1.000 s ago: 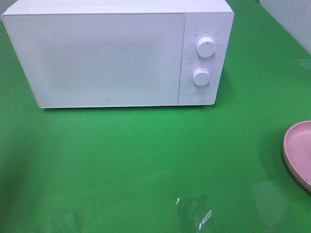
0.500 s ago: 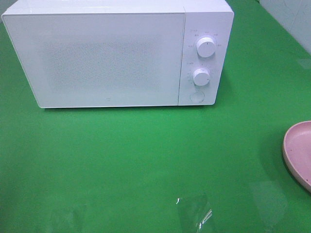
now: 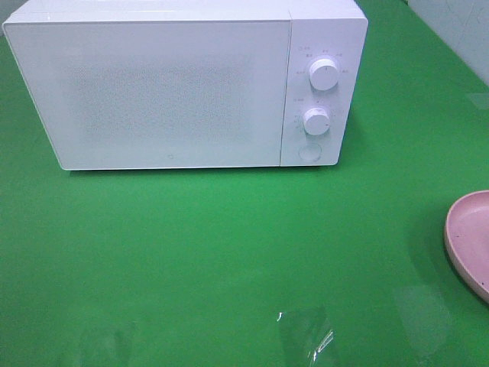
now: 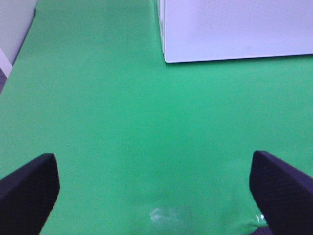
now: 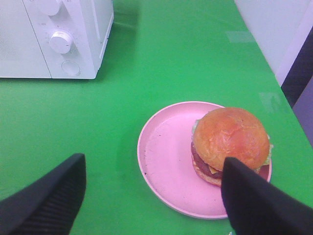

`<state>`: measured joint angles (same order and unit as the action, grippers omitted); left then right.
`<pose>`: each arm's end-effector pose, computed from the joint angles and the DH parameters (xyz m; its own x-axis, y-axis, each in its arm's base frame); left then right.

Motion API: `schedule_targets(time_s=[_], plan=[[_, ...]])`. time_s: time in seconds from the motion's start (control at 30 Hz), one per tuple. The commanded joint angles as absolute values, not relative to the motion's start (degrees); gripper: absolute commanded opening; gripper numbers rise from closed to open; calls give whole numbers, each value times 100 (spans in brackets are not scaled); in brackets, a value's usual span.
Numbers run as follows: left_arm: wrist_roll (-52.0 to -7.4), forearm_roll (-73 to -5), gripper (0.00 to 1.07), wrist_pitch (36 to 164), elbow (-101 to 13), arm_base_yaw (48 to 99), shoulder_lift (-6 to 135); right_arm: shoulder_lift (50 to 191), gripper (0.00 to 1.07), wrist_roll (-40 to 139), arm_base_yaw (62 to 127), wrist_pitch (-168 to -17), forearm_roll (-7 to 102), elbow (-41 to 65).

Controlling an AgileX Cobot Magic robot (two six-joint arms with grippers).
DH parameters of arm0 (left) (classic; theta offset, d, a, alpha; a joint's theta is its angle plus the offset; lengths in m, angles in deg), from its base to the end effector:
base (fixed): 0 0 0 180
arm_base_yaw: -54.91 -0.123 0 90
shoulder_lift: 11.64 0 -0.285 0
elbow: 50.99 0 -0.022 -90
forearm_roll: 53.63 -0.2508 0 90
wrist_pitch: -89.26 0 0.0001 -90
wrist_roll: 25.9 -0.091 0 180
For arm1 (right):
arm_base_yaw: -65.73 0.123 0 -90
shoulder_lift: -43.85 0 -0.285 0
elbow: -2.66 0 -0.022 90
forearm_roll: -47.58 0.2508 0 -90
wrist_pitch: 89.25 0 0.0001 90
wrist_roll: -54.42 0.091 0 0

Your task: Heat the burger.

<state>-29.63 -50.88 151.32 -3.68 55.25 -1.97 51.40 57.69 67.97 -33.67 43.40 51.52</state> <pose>-0.0032 -0.0038 0.2818 -0.4827 0.0454 -0.8746 0.0636 0.9978 0.0167 -0.0013 -0.0055 0.2835 -0.3727 0.0012 -0.9280 0.0226 0.9997 -0.0078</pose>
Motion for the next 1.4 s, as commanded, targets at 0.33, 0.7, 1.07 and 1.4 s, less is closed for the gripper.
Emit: schedule_targets(time_s=[0.33, 0.7, 1.07, 1.4], plan=[[-2974, -5100, 98, 15057, -339, 5519, -552, 4997, 73, 5734, 6768, -3418, 4375, 5169], [-2974, -5100, 98, 15057, -339, 5519, -552, 5003, 73, 5734, 6768, -3418, 4375, 5169], [-2974, -5100, 98, 15057, -339, 5519, -552, 5003, 73, 5734, 6768, -3418, 4375, 5169], [-2974, -5100, 98, 15057, -339, 5519, -552, 5003, 73, 5734, 6768, -3418, 4375, 5169]])
